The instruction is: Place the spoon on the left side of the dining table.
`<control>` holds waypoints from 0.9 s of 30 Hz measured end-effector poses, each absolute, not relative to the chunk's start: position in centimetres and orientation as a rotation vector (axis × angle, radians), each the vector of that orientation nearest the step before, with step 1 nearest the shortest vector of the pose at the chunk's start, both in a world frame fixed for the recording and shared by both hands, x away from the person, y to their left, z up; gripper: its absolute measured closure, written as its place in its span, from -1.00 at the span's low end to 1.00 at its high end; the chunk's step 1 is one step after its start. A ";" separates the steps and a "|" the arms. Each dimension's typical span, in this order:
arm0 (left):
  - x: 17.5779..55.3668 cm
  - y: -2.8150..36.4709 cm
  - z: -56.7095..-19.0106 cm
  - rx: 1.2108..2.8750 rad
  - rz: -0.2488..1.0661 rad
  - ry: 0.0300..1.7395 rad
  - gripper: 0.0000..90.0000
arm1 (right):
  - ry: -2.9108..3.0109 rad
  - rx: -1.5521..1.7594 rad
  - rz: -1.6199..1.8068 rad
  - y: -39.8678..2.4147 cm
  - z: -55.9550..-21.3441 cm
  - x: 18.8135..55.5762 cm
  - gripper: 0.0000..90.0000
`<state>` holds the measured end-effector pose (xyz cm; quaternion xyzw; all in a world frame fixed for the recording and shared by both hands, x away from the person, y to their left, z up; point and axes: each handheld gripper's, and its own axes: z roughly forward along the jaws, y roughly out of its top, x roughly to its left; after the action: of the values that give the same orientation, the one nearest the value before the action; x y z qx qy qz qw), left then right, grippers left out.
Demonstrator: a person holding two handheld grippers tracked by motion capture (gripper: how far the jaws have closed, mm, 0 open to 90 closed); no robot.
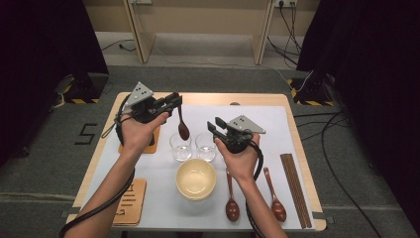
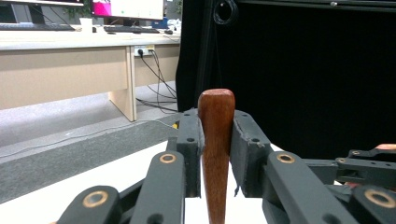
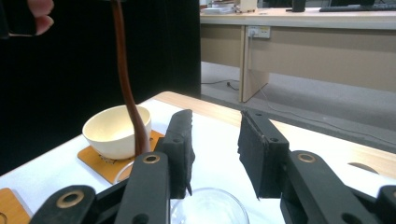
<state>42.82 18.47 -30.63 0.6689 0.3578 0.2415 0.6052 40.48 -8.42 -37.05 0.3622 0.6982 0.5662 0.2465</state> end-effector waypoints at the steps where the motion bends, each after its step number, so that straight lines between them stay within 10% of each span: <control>1: 42.8 18.6 -30.7 1.545 0.559 0.831 0.66 | 1.906 0.991 1.541 -8.5 -37.1 40.4 0.44; 27: 42.5 22.1 -30.8 1.525 0.628 0.865 0.66 | 1.867 1.053 1.509 -11.2 -38.4 39.9 0.42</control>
<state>42.49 22.14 -30.84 0.6570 0.3728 0.2707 0.5967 39.87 -11.21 -38.43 0.3883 0.6883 0.5562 0.2571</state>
